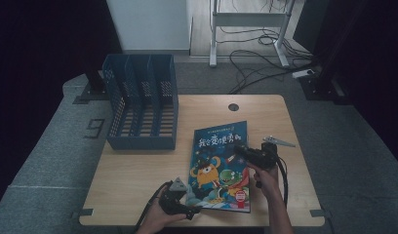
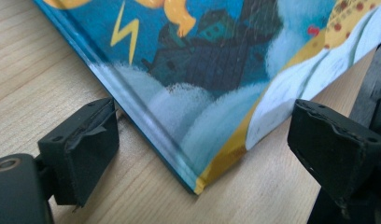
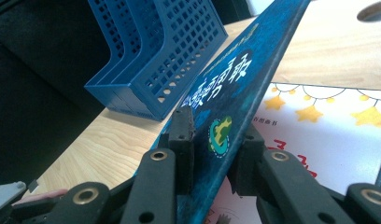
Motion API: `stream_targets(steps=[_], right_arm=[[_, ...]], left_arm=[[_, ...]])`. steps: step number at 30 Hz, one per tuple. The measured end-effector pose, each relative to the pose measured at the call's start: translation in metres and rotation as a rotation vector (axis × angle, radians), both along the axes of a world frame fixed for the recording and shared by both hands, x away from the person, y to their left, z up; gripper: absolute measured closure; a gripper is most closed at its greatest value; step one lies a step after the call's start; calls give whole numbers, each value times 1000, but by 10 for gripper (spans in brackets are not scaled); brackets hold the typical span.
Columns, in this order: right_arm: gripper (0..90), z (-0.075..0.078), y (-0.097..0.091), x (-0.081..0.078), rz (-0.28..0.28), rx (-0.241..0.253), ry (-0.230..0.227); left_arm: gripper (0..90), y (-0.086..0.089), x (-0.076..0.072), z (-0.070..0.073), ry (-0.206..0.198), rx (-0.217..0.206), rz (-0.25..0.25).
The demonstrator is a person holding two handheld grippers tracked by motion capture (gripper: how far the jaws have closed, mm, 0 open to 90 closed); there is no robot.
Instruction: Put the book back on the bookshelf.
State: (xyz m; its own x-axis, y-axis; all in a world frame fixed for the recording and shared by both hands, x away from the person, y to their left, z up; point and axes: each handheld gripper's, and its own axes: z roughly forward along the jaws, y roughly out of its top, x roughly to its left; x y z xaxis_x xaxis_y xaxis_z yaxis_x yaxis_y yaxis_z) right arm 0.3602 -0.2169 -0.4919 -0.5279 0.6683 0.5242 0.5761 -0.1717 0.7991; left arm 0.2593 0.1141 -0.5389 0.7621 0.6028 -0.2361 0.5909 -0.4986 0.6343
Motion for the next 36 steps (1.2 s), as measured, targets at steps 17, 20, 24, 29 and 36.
stream_targets(steps=[17,20,24,29,36], right_arm=[[736,15,0,-11,20,-15,-103],[736,16,1,-12,20,-21,-109],[735,14,0,-10,10,-20,-99],[734,13,-2,-9,-4,-18,-87],[734,18,0,-13,0,-22,-114]], left_arm=[[66,-6,-1,-2,-14,-1,11],[68,-6,-1,-1,-14,2,8],[81,-7,-4,-1,-30,30,-10],[97,-13,-7,-1,-71,74,0],[92,-13,-6,-2,-76,63,8]])
